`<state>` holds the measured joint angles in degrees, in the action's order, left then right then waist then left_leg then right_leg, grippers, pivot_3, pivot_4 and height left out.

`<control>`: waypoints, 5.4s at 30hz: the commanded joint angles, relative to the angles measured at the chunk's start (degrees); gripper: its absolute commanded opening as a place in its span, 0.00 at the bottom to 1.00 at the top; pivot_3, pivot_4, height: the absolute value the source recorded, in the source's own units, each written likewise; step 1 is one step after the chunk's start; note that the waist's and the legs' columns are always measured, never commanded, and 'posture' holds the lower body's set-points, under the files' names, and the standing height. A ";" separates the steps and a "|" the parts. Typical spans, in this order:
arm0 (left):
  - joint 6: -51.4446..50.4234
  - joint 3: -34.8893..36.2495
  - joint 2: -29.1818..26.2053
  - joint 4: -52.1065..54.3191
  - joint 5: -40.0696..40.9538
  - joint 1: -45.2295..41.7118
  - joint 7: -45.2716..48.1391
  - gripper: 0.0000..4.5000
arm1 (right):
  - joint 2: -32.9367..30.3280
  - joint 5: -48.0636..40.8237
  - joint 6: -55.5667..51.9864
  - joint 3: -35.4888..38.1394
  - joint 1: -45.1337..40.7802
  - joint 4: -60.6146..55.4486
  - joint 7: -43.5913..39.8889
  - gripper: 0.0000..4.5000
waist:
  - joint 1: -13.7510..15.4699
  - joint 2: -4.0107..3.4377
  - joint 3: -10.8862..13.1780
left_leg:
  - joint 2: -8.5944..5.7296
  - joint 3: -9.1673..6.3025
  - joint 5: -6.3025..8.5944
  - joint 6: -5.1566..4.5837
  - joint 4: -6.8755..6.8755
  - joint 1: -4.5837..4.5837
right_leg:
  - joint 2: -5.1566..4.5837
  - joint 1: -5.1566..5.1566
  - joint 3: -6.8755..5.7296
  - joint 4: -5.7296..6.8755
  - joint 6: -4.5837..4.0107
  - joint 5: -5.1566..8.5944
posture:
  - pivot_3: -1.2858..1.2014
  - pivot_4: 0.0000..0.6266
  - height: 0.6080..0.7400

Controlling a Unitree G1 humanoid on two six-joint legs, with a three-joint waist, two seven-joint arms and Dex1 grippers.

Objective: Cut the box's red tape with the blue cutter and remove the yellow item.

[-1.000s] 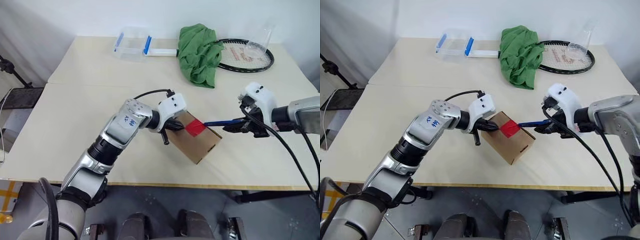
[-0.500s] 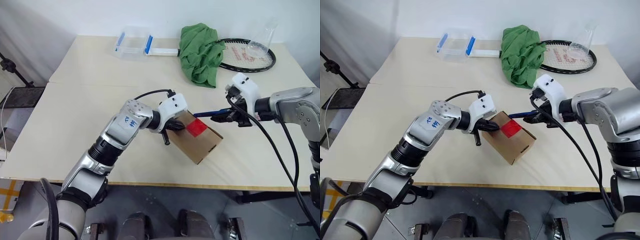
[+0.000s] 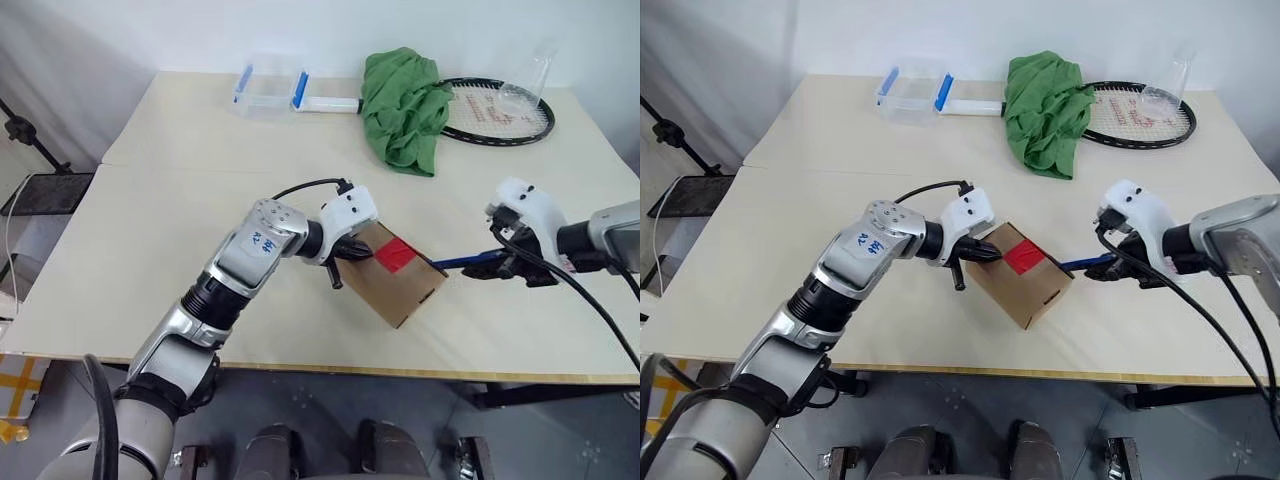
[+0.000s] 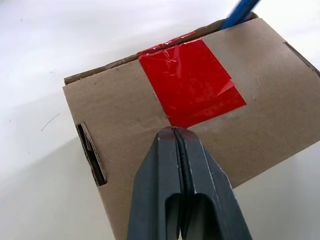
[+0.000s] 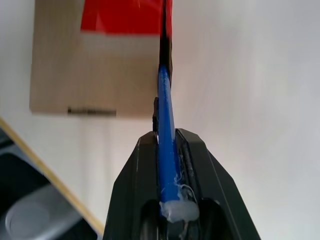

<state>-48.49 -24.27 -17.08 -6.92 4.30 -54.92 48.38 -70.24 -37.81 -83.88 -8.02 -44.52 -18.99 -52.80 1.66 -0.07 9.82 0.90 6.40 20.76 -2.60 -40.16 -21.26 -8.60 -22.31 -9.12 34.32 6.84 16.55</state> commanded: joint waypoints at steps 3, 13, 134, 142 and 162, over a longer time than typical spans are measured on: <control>-0.74 -3.38 0.41 -5.23 -1.98 2.20 -0.25 0.01 | -3.62 -1.63 0.35 7.16 1.17 -0.92 -1.21 0.03 | 0.12 0.00 0.00 | -0.02 -0.05 -0.01 -0.02 -0.02 0.00 | -0.06 0.04 0.02 0.00 0.00 0.00 | 0.52 0.24 1.00; 2.26 -2.00 1.01 -7.89 -2.19 0.89 -0.40 0.01 | 4.29 2.67 18.28 38.20 30.47 4.70 -3.49 0.03 | 0.95 0.33 -0.13 | -0.01 -0.50 -0.02 -0.03 -0.03 0.15 | -0.02 0.64 -0.06 -0.37 0.06 -0.03 | 0.52 0.24 1.00; 15.21 2.84 -8.54 -2.88 -0.19 2.71 10.98 0.00 | 20.41 19.78 21.39 3.81 12.17 8.67 5.28 0.99 | -0.28 -0.41 0.55 | -0.31 -0.30 -0.29 -0.12 -0.22 -0.84 | 0.02 -0.48 -0.13 0.00 0.35 -0.21 | 0.52 0.24 1.00; 14.35 3.29 -8.52 -2.65 -0.21 3.18 10.41 0.00 | 29.36 6.57 0.50 22.34 5.91 16.64 6.57 0.99 | -0.34 -0.41 0.55 | -0.23 -0.27 -0.29 -0.12 -0.40 -0.85 | 0.04 -0.49 -0.09 0.16 0.35 -0.21 | 0.52 0.24 1.00; 13.04 3.28 -8.58 -1.51 -0.10 2.86 9.87 0.00 | 41.16 5.89 3.87 13.62 -5.62 50.33 2.68 0.99 | -2.08 -0.35 0.48 | -0.16 -0.25 -0.29 -0.11 -0.68 -0.75 | 0.05 -0.48 0.04 0.58 0.33 -0.20 | 0.52 0.24 1.00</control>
<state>-34.94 -20.00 -25.67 -9.35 5.02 -52.98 58.23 -30.93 -32.07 -80.39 7.69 -50.35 29.37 -50.08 -0.41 -0.42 10.29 0.75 6.18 20.47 -2.71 -40.84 -21.98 -8.55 -22.79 -9.08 34.92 7.16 16.35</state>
